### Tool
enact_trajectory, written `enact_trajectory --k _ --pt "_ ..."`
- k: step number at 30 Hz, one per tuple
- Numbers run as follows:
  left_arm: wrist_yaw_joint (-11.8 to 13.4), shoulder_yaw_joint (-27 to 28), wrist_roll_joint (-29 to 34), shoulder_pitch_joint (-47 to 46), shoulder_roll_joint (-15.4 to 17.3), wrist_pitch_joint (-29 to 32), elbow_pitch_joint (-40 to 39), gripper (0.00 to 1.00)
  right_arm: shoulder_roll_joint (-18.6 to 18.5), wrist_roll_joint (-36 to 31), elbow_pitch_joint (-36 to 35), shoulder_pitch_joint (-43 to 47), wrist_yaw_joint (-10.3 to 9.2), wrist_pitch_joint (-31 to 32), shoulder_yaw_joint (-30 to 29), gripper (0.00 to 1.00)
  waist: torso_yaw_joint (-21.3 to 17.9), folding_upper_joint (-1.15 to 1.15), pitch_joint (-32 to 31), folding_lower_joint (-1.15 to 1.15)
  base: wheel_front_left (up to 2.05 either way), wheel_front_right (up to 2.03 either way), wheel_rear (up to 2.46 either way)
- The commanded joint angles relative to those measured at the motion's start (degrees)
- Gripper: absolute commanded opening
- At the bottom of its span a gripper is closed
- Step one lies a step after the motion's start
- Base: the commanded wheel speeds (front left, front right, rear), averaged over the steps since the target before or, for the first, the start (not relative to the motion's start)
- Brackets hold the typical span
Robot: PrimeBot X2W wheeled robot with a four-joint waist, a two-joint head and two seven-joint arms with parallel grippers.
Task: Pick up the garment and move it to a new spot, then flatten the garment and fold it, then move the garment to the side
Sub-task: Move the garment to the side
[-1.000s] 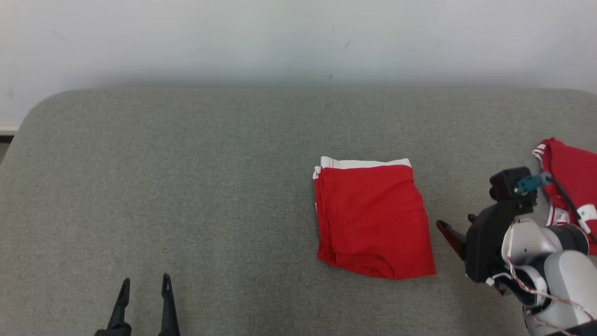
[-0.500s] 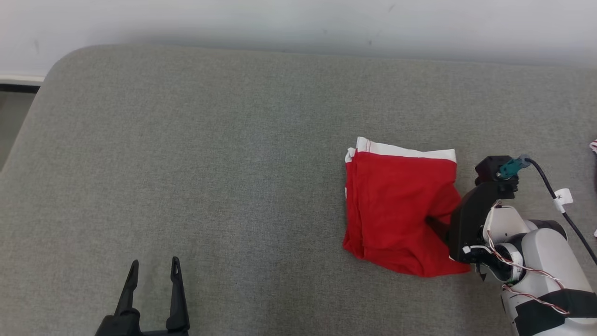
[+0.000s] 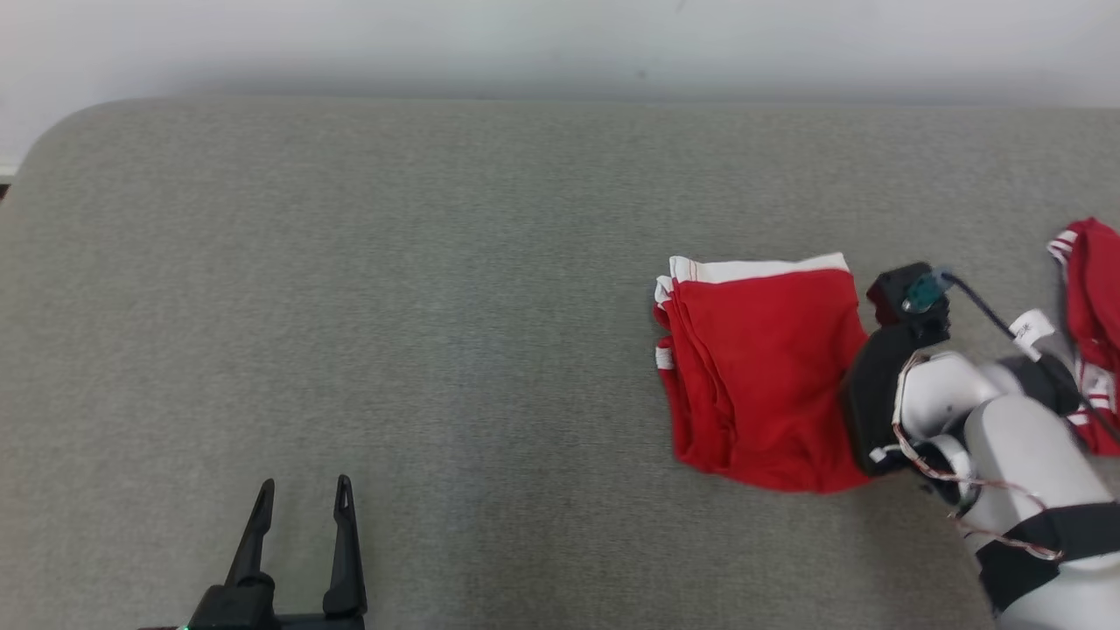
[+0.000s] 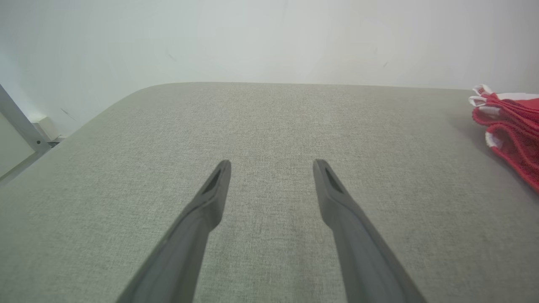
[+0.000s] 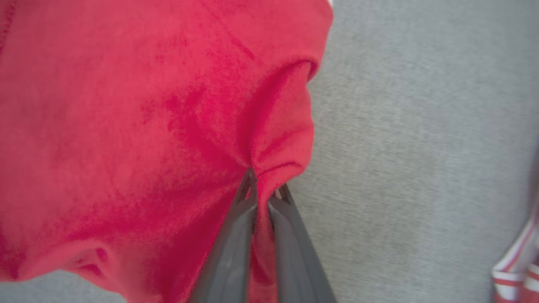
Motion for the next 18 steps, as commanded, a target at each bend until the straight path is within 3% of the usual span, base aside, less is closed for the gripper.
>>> enact_trajectory --k 1,9,18 --pt "-0.3 -0.1 0.4 -0.8 0.0 -0.2 -0.3 1.00 -1.2 -0.4 -0.2 -1.5 -0.16 -0.8 0.7 0.00 -2.4 -0.01 0.4 0.00 0.00 0.00 0.00" --pt "-1.0 0.0 1.4 -2.9 0.0 -0.2 -3.0 1.00 -10.4 0.5 -0.7 -10.5 -0.15 -4.6 9.0 0.00 -9.9 -0.01 3.4 0.00 0.00 0.00 0.00" --pt "-2.6 0.0 2.7 -6.1 0.5 -0.2 -3.9 1.00 -19.8 1.3 -4.0 -14.0 -0.15 -3.4 9.4 0.00 -15.5 -0.01 8.4 0.00 0.00 0.00 0.00"
